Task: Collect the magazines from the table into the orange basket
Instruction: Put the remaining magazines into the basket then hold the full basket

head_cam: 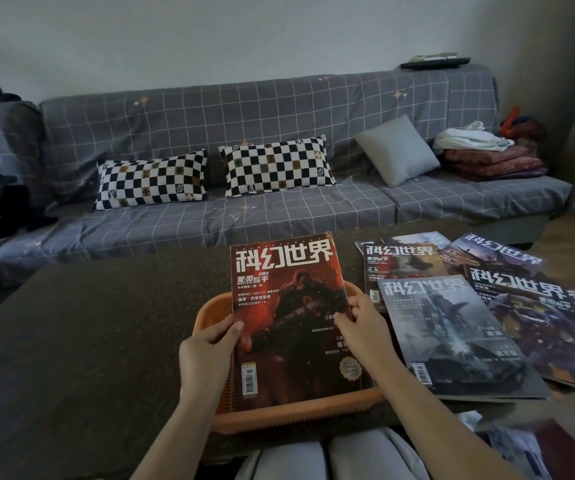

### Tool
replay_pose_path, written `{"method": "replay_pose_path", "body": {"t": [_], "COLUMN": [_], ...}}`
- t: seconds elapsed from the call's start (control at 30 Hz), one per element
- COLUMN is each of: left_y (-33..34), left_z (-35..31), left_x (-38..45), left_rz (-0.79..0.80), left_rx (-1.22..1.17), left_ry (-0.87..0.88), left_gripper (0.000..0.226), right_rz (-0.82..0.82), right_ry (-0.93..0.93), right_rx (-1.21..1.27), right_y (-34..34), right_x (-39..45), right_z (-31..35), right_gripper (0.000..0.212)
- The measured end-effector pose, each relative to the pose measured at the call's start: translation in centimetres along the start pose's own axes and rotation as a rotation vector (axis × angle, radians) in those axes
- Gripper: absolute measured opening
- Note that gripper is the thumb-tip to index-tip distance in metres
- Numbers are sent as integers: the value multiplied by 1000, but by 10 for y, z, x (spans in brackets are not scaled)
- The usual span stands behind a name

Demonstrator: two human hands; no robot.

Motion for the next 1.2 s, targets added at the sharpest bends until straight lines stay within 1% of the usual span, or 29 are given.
{"method": "replay_pose_path", "body": {"t": [0.07,0.17,0.23,0.3,0.37,0.53,0.6,0.67,0.77,0.87,0.97,1.1,1.2], "left_y": [0,2,9,20,35,93,117,143,184,225,253,282,291], "left_z": [-2,-9,-17,-23,-30,-46,-47,-45,-36,-21,-3,21,39], "left_x": [-3,-11,-19,-28,-35,-56,-64,-71,-82,-93,-102,-112,-111], "left_rz": [1,8,30,56,82,259,315,394,506,565,611,559,520], "left_rx": [7,93,174,228,273,220,202,151,37,25,96,144,182], "left_ry": [10,64,139,218,269,352,356,320,175,83,-9,-100,-120], "left_gripper": [28,43,53,58,59,52,49,46,47,47,50,53,52], "right_rz": [-2,25,35,17,-17,-125,-165,-191,-230,-294,-282,-239,-238], "right_ry": [-11,0,-1,9,8,24,39,54,91,127,179,303,333], "right_rx": [8,-7,-5,-4,14,22,16,21,11,-38,-102,-194,-337], "right_y": [-2,-5,-7,-13,-22,-60,-78,-94,-117,-138,-149,-164,-171], "right_x": [-2,-4,-5,-7,-10,-15,-17,-17,-17,-13,-11,-10,-9], "right_z": [3,7,7,6,4,-6,-18,-35,-64,-97,-122,-161,-179], "right_gripper": [25,26,39,46,43,38,36,33,30,29,32,42,48]}}
Point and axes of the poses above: each hand's wrist, its own x-axis towards the middle knuckle, its own y-axis out of the palm, z = x × y, the point moved 5 cm from there along x, towards the middle knuckle, and after that the axes turned 14 degrees about -x, right-handed, at the moved point
